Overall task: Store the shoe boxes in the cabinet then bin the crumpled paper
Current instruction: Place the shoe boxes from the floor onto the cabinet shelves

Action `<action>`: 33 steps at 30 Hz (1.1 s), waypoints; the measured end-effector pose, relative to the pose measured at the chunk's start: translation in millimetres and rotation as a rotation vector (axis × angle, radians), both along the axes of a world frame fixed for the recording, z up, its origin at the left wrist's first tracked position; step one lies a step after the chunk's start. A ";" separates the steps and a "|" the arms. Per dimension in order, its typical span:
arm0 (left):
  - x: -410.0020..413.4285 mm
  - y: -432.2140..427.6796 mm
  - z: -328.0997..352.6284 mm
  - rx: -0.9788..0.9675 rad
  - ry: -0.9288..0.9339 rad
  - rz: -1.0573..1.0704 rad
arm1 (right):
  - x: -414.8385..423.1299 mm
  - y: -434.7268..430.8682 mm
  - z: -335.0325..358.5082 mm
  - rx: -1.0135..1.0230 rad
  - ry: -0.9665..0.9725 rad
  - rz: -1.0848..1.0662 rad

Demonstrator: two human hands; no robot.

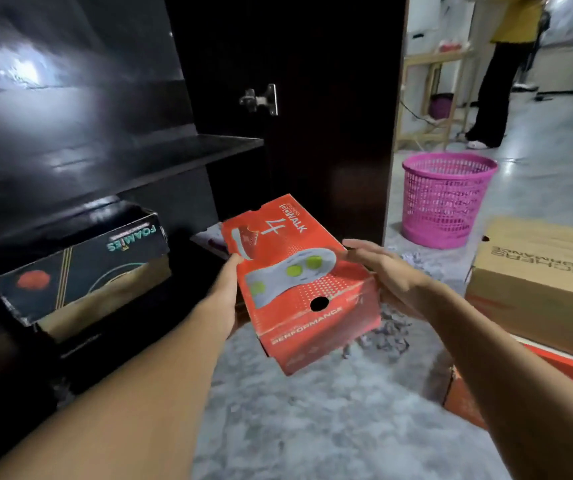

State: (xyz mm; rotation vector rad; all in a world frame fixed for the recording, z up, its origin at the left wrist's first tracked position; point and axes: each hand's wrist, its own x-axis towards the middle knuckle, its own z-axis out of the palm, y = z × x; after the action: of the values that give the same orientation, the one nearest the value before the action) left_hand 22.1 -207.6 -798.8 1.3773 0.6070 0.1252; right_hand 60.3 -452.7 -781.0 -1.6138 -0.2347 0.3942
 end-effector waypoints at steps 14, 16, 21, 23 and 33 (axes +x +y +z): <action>133.4 105.6 4.8 -0.194 -0.027 0.076 | 165.7 140.0 48.4 -0.193 -0.121 -0.227; 151.8 111.0 -4.3 -0.183 0.004 0.104 | 186.4 150.1 26.1 -0.150 -0.090 -0.295; 190.6 123.2 -29.1 -0.183 0.118 0.229 | 223.6 179.0 -26.9 -0.055 -0.074 -0.446; 203.1 125.8 -39.4 -0.188 0.130 0.262 | 234.1 188.9 -40.8 -0.033 -0.091 -0.466; 240.6 124.7 -73.1 -0.087 0.020 0.524 | 219.8 221.1 -110.9 -0.086 -0.194 -0.675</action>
State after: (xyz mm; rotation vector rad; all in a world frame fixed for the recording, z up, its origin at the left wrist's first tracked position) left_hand 262.7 -82.9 -872.0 1.1105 0.9697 0.4998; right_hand 280.1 -231.7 -892.0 -1.7082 0.1889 -0.2743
